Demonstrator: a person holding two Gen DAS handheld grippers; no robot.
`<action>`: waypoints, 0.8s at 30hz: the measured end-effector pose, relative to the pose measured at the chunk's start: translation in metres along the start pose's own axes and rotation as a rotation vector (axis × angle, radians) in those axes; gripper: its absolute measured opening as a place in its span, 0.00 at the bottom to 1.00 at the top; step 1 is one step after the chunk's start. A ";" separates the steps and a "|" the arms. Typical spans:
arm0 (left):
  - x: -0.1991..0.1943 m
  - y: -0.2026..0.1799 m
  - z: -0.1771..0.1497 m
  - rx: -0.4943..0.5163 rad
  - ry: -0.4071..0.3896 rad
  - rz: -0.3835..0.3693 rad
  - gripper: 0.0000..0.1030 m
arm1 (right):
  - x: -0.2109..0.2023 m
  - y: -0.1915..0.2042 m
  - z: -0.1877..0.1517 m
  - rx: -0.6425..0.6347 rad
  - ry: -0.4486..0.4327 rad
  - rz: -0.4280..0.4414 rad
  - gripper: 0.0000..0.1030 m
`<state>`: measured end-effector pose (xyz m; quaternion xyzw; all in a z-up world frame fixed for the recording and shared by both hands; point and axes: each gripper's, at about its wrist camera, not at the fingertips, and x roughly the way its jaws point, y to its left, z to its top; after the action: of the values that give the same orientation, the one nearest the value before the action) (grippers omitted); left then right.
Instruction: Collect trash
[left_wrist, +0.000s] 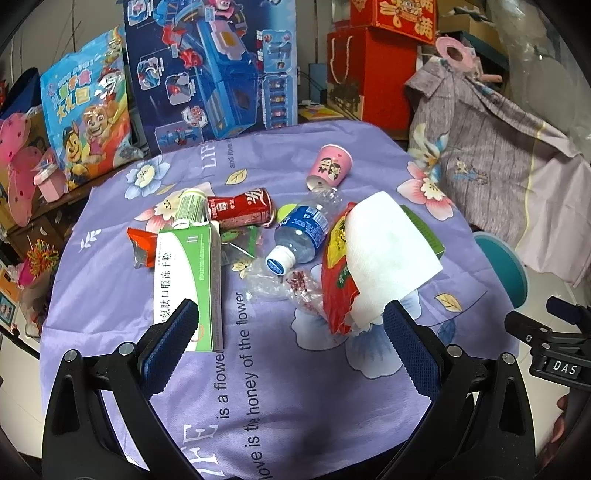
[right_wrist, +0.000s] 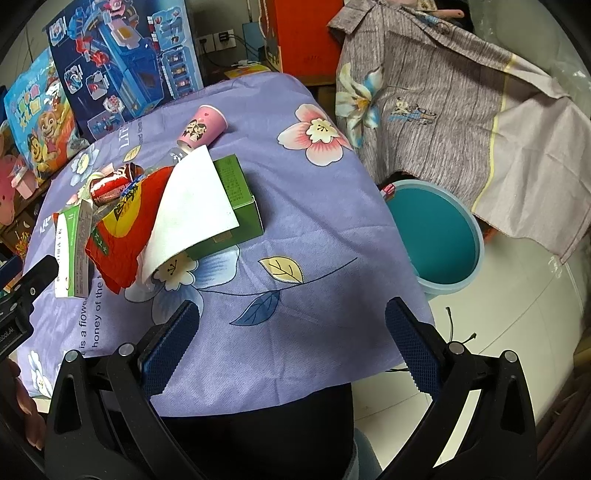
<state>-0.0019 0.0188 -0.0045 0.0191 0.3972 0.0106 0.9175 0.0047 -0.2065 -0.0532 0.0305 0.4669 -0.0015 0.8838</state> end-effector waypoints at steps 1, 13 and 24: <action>0.000 -0.001 0.000 0.001 0.001 0.000 0.97 | 0.000 0.000 0.000 0.000 0.002 0.000 0.94; 0.005 0.005 -0.001 -0.012 0.014 0.004 0.97 | 0.001 0.009 0.005 -0.018 0.013 -0.003 0.94; 0.013 0.029 -0.003 -0.045 0.040 0.021 0.97 | 0.005 0.018 0.009 -0.036 0.027 -0.004 0.94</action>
<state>0.0048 0.0487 -0.0151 0.0025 0.4149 0.0297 0.9094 0.0160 -0.1887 -0.0513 0.0136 0.4786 0.0057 0.8779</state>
